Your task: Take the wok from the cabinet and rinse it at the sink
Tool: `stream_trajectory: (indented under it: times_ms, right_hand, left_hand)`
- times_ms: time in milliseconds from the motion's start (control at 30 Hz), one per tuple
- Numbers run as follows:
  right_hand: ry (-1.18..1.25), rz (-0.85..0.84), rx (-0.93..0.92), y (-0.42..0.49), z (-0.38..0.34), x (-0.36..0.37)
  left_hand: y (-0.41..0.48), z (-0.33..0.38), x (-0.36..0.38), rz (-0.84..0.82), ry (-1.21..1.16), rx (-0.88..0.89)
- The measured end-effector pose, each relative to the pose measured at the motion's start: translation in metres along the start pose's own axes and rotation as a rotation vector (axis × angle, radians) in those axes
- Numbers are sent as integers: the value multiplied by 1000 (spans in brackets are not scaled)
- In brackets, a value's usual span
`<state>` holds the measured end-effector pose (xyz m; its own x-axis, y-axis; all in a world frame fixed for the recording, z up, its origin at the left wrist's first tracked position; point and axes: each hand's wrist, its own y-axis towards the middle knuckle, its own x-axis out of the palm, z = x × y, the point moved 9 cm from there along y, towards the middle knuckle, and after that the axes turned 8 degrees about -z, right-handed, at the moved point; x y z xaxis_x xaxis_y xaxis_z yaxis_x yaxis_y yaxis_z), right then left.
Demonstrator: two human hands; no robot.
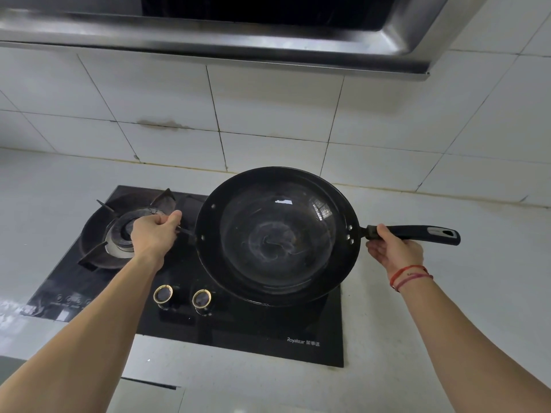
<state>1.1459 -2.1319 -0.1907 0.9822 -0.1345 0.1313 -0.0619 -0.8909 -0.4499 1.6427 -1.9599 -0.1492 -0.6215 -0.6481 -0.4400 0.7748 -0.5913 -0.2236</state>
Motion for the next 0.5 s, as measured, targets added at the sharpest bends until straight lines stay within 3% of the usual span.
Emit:
stream_trajectory:
  times_ms: [333,500]
  right_hand:
    - [-252,-180,231,-19,0,9]
    - [-500,-259,94,-40,-29,27]
  left_hand:
    - [-37,25,-10,-52,235,107]
    - [-67,47,-14,-50,425,244]
